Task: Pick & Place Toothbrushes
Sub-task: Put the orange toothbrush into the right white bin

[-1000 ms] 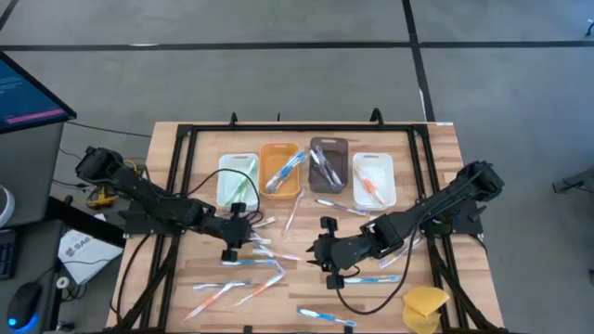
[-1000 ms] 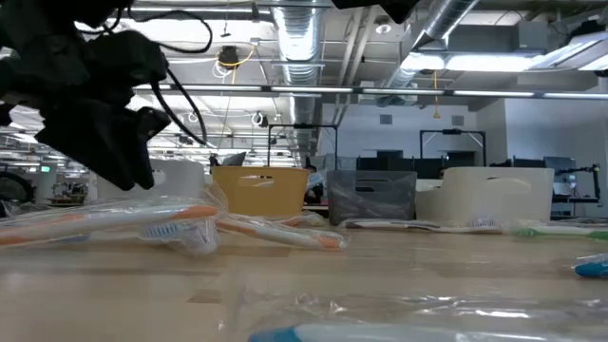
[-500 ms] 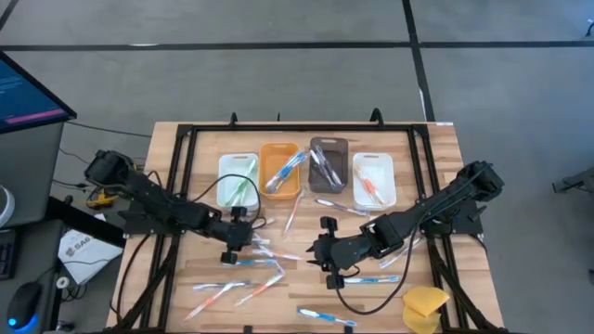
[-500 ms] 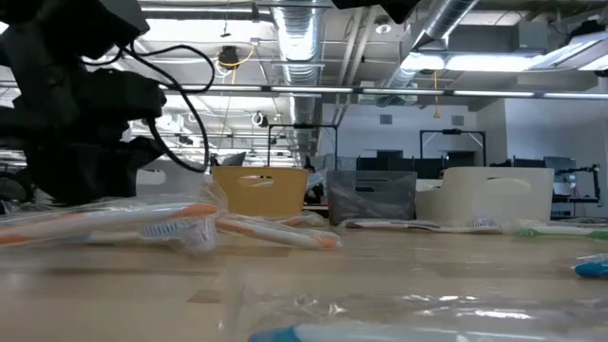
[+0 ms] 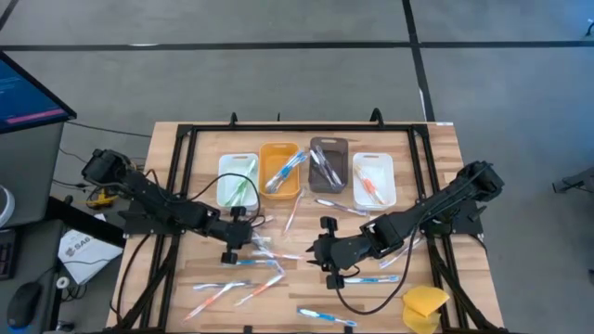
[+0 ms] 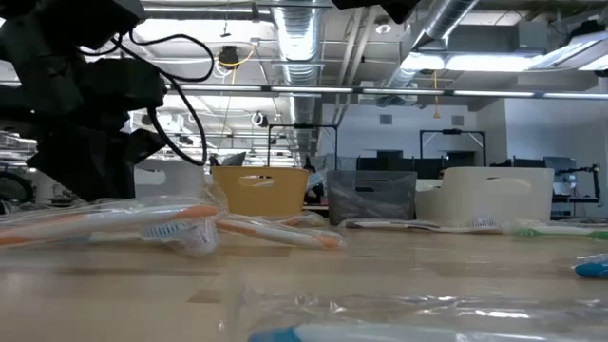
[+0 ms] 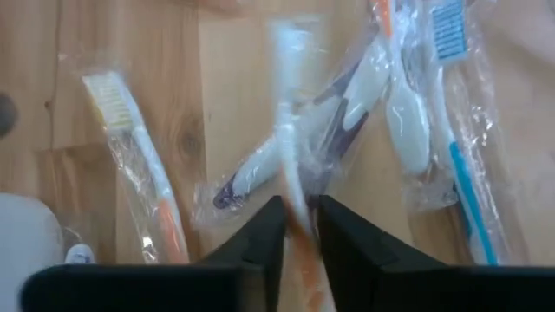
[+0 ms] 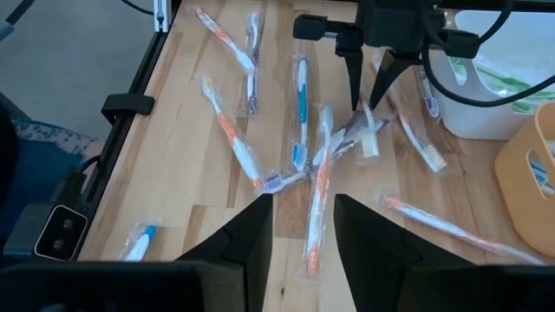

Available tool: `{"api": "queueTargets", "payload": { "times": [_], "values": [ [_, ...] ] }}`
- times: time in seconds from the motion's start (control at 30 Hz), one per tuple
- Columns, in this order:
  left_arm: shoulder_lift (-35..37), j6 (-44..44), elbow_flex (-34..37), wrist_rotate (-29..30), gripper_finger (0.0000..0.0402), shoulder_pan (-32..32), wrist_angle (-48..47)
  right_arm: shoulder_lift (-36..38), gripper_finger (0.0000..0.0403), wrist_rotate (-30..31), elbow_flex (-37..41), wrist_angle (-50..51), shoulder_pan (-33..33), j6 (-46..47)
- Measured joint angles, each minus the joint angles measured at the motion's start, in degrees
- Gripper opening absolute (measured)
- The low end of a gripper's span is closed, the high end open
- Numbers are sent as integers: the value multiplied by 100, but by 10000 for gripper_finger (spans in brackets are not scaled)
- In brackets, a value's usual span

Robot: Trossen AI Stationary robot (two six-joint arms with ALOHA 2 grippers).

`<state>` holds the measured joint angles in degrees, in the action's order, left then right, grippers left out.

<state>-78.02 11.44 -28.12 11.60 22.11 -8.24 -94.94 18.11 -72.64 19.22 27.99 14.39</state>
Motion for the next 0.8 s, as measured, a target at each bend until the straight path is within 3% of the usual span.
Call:
{"api": "queueTargets", "payload": {
  "times": [0.2,0.4,0.8],
  "values": [
    [6,-1,0,-51,12,0,12,0,118,0,0,2,0,0],
    [6,60,-13,-66,31,2,27,0,118,4,0,2,0,-71],
    [6,68,-443,13,27,2,18,0,118,4,0,2,-35,-90]
  ]
}}
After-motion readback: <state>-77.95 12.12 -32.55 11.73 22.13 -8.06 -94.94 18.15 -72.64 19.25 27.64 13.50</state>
